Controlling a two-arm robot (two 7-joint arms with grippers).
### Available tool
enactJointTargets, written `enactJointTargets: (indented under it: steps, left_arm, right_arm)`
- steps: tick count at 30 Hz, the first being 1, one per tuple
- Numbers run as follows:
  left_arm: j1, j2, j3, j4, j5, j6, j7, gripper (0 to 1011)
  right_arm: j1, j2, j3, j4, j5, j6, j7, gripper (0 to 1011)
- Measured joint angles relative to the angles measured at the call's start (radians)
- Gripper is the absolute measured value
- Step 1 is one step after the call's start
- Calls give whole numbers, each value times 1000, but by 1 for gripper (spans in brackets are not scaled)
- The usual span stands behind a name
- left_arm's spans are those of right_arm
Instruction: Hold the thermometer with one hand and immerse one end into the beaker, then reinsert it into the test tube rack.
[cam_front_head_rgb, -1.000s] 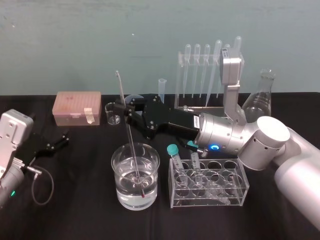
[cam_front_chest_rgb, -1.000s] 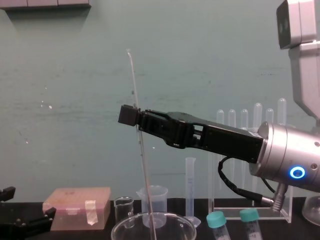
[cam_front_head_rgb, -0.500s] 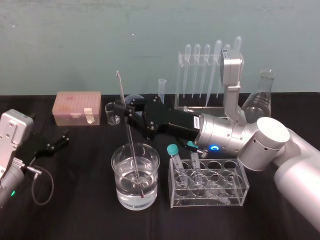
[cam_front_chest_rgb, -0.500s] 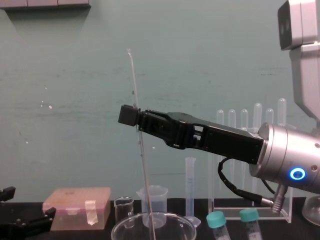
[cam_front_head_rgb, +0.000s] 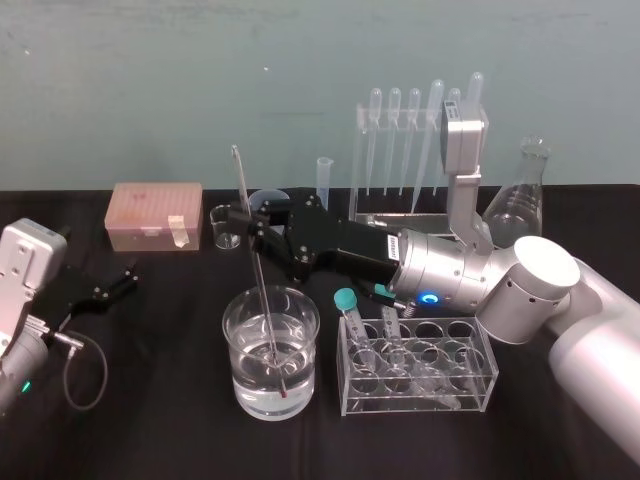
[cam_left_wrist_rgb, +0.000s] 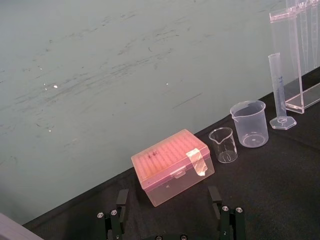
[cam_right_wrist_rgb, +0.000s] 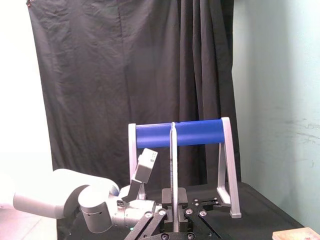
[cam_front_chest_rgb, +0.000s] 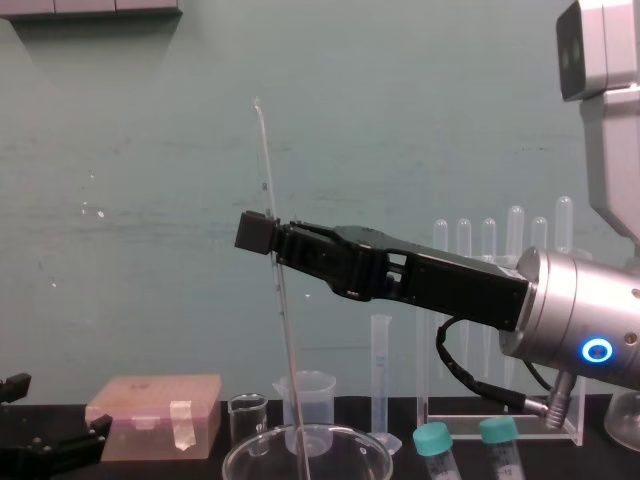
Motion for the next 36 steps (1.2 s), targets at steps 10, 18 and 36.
enactJointTargets:
  steps: [10,18,36]
  left_arm:
    - [0,0,0,0,0,0,0,1008]
    - [0,0,0,0,0,0,0,1008]
    - [0,0,0,0,0,0,0,1008]
  right_arm:
    - [-1,1,0,-2,0,1,-2,56]
    - [0,0,-1,-2,-2,3,-5,56]
    - [1,0,-2,-5,-2,5,-8,56]
